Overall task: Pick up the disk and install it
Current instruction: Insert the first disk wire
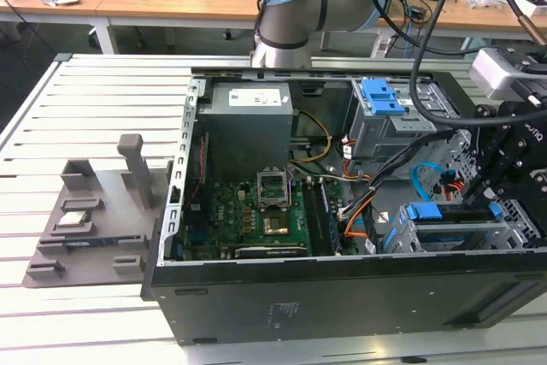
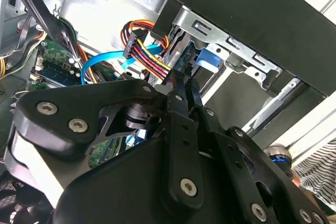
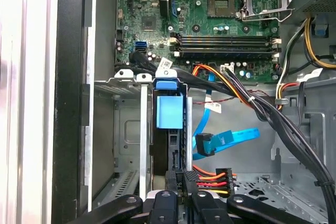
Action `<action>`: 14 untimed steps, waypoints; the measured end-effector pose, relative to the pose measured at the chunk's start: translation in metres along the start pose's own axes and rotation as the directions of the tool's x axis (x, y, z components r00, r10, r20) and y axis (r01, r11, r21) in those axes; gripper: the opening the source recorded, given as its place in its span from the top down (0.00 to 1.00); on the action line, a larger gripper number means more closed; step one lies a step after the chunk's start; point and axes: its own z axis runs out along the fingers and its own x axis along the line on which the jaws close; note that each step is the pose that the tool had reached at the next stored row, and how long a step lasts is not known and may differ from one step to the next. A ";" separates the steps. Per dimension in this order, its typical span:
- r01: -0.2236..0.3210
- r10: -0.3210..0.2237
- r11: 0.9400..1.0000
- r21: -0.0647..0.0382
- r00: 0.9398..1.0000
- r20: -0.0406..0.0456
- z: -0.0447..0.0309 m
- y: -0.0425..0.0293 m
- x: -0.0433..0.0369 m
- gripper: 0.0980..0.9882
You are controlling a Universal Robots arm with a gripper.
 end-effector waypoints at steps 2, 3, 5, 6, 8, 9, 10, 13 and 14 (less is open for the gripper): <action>0.000 0.000 1.000 0.000 1.000 0.000 0.0000 -0.0013 0.0000 0.92; 0.000 0.000 1.000 0.000 1.000 0.000 -0.0003 -0.0024 0.0000 0.92; 0.000 0.000 1.000 0.000 1.000 0.000 -0.0002 -0.0027 0.0000 0.92; 0.000 0.000 1.000 0.000 1.000 -0.001 0.0000 -0.0027 0.0001 0.92; 0.000 0.000 1.000 0.000 1.000 -0.001 0.0009 -0.0029 0.0002 0.92; 0.000 0.000 1.000 0.000 1.000 0.000 0.0015 -0.0029 0.0002 0.92; 0.000 0.000 1.000 0.000 1.000 0.000 0.0024 -0.0029 0.0002 0.92; 0.000 0.000 1.000 0.000 1.000 -0.001 0.0031 -0.0028 0.0003 0.92; 0.000 0.000 1.000 0.000 1.000 -0.001 0.0032 -0.0029 0.0003 0.91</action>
